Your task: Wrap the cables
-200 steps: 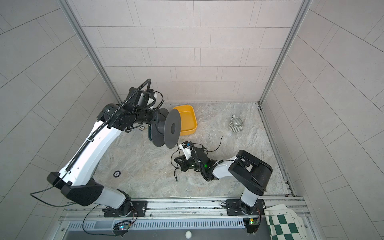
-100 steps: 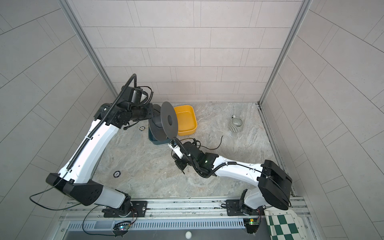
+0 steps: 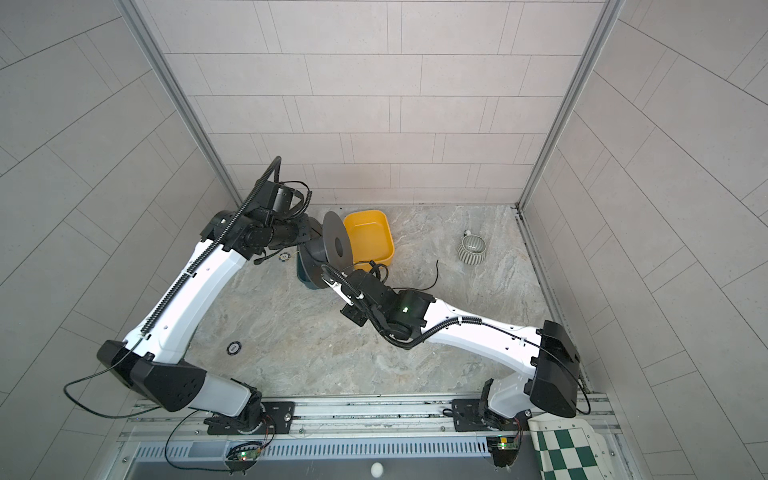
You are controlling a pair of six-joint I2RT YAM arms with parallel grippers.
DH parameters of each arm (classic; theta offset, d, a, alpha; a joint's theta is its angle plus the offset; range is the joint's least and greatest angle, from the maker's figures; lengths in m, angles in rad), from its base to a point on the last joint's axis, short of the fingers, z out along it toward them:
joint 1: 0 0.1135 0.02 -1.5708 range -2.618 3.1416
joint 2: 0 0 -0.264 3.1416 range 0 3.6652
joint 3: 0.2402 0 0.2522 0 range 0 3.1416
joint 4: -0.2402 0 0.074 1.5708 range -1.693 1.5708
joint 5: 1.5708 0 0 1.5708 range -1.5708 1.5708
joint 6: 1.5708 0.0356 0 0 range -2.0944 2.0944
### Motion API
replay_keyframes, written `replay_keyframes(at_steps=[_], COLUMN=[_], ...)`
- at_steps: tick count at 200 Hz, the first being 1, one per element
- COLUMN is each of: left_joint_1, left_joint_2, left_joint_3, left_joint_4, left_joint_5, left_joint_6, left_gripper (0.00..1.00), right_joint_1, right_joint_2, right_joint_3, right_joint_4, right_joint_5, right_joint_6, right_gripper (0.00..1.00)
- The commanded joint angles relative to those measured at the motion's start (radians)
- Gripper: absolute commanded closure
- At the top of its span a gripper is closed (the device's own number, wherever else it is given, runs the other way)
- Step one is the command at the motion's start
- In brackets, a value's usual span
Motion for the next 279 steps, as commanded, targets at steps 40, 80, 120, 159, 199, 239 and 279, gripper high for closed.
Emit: replay_keyframes(at_steps=[40, 80, 120, 159, 199, 239, 279], left_joint_1=[-0.036, -0.055, -0.064, -0.074, -0.082, -0.101, -0.107], left_joint_2=[-0.053, -0.042, -0.027, -0.028, -0.036, -0.052, -0.069], left_joint_3=[-0.012, -0.009, -0.011, -0.01, -0.003, -0.004, -0.004], left_joint_4=[0.021, -0.011, -0.035, -0.053, -0.053, -0.048, -0.045], left_joint_5=[0.022, 0.062, 0.13, 0.115, 0.114, 0.134, 0.166], left_joint_6=[0.008, 0.042, 0.094, 0.124, 0.156, 0.221, 0.287], left_gripper=[1.0, 1.0, 1.0, 1.0, 1.0, 1.0, 1.0], right_joint_1=[0.004, 0.002, -0.018, -0.058, -0.101, -0.147, -0.205], right_joint_2=[0.1, 0.085, 0.093, 0.097, 0.119, 0.161, 0.203], right_joint_3=[0.135, 0.134, 0.174, 0.196, 0.227, 0.282, 0.334], right_joint_4=[-0.03, 0.085, 0.141, 0.158, 0.148, 0.108, 0.066], right_joint_5=[0.332, 0.35, 0.341, 0.282, 0.209, 0.142, 0.073], right_joint_6=[0.021, 0.03, 0.031, 0.07, 0.095, 0.12, 0.144], right_gripper=[1.0, 0.98, 0.88, 0.81, 0.78, 0.76, 0.76])
